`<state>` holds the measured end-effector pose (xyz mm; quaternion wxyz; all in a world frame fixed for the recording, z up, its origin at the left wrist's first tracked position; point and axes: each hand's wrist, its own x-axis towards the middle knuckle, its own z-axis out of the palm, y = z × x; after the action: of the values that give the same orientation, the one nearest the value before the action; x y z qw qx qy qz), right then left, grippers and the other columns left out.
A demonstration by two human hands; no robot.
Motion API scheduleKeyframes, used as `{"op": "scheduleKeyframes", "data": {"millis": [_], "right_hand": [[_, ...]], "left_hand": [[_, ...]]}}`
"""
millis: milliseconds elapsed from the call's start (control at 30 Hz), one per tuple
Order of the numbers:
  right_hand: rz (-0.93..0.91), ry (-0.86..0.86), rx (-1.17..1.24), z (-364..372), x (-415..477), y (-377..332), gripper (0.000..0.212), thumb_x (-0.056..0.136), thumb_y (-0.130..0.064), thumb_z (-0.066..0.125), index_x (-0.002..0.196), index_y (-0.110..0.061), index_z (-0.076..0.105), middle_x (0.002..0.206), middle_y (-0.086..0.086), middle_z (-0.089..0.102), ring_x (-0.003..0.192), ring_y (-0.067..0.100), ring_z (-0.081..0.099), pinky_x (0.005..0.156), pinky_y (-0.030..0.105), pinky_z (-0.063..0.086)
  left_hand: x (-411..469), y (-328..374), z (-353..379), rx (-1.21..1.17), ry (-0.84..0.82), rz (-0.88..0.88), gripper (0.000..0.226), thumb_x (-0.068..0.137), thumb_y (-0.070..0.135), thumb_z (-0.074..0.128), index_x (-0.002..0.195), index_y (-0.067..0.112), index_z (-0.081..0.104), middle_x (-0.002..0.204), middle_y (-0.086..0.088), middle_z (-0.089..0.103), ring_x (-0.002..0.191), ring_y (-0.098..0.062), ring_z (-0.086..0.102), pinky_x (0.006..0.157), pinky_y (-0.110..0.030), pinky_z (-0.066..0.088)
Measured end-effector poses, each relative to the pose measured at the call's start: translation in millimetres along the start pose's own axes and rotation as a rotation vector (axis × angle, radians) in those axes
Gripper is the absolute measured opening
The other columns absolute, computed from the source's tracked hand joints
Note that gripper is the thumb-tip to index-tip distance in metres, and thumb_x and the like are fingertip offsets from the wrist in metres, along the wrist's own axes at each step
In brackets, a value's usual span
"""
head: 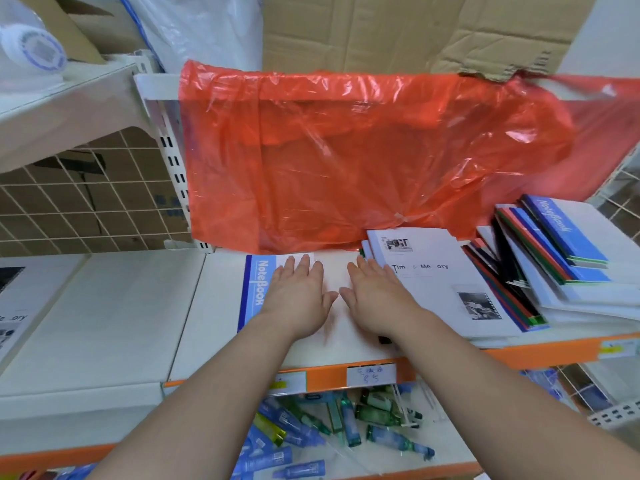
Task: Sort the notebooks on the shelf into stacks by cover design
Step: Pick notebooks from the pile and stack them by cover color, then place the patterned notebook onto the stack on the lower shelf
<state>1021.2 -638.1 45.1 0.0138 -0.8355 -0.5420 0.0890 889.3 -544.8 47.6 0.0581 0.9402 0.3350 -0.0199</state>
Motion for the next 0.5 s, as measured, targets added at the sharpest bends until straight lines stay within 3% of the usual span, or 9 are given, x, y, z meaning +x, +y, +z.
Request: {"op": "scheduleKeyframes", "data": {"millis": [267,500], "right_hand": [[0.221,0.004,-0.025,-18.8,-33.2,88.8,0.061,0.103,-0.043,0.023,0.154,-0.010,0.012,0.162,0.011,0.006,0.149,0.026,0.004,0.121,0.042,0.004],[0.259,0.001,0.000,-11.6,-43.3,132.8,0.062,0.102,-0.043,0.026,0.153,-0.009,0.017,0.161,0.013,0.011,0.148,0.028,0.010,0.120,0.044,0.011]], "left_hand": [[17.7,72.0,-5.4,0.003,-0.003,0.140,0.066,0.101,0.050,0.035,0.154,0.013,0.020,0.162,-0.015,0.017,0.149,-0.038,0.012,0.121,-0.048,0.013],[27.4,112.8,-1.5,-0.024,-0.014,0.171,0.058,0.100,0.048,0.039,0.144,0.010,0.035,0.158,-0.017,0.026,0.144,-0.038,0.022,0.117,-0.045,0.022]]}}
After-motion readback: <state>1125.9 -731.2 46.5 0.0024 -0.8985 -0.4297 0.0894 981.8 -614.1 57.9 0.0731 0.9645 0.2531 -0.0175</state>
